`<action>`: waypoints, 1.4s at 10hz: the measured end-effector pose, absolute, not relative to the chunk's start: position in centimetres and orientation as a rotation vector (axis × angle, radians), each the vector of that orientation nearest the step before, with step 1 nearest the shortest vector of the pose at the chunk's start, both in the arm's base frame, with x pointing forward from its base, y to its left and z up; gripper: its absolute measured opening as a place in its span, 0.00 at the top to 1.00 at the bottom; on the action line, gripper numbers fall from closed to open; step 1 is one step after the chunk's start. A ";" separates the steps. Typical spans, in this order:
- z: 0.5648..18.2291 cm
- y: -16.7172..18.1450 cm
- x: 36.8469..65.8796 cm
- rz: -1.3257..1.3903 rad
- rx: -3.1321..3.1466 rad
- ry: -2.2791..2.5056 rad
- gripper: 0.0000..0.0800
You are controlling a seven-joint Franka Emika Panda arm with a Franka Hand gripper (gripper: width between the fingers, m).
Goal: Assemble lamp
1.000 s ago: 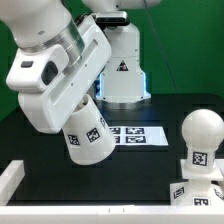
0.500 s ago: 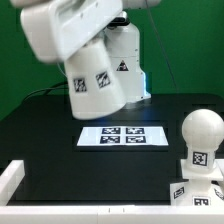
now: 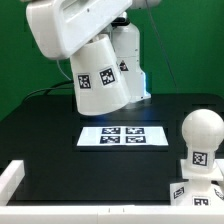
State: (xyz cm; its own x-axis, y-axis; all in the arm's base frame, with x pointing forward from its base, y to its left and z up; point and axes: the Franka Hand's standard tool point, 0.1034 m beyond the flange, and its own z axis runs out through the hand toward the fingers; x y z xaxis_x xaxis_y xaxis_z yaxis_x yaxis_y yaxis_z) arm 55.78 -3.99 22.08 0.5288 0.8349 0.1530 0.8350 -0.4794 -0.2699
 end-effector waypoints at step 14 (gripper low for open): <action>20.3 7.7 59.6 -0.253 -2.465 -1.845 0.95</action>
Offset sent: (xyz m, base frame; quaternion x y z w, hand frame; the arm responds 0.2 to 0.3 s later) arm 0.0263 0.0451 -0.0064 0.0091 0.0546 0.0949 0.9940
